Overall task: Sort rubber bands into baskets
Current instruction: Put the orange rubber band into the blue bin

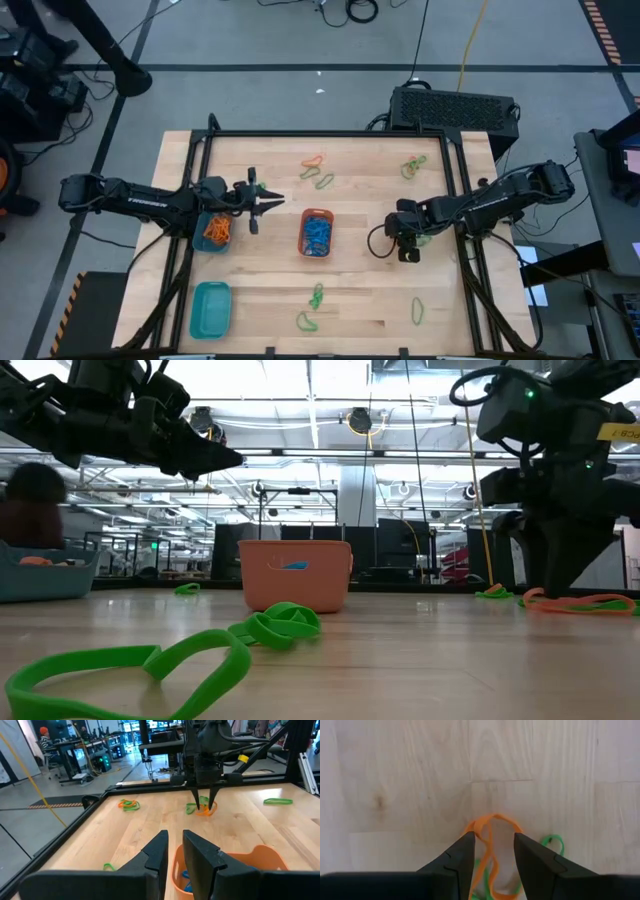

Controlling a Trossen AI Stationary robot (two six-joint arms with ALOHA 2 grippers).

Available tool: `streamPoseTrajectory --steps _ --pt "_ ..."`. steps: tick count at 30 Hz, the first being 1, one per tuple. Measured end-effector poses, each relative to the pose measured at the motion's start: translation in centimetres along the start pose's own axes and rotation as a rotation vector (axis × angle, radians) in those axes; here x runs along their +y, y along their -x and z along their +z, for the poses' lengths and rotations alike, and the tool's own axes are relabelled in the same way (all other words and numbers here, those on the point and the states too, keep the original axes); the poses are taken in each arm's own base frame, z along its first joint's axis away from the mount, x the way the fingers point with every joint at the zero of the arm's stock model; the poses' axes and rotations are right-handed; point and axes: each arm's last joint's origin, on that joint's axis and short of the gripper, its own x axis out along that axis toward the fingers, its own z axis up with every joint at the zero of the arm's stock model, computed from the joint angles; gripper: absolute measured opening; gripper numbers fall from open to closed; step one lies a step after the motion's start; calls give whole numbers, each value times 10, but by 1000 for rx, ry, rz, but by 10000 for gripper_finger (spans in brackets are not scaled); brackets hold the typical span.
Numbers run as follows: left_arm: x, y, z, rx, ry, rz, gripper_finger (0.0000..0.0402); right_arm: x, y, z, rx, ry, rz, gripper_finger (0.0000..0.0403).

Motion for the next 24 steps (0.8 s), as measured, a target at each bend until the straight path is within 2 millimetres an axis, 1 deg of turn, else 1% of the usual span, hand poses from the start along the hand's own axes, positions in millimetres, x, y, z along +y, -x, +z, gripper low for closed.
streamPoseTrajectory --steps 3,6,10,15,19,24 --pt "0 0 0 0 0 0 65 0 0 1 -8 0 3 126" --pt "0 0 0 0 0 0 65 0 0 2 -22 -1 6 111" --pt "0 0 0 0 0 0 65 1 0 5 -54 -2 14 74" --pt "0 0 0 0 0 1 65 2 1 10 -105 0 31 10" --pt "0 0 0 0 1 1 65 5 4 17 -140 10 78 5" --pt "1 0 2 -22 -1 10 65 8 22 38 -219 28 106 1"
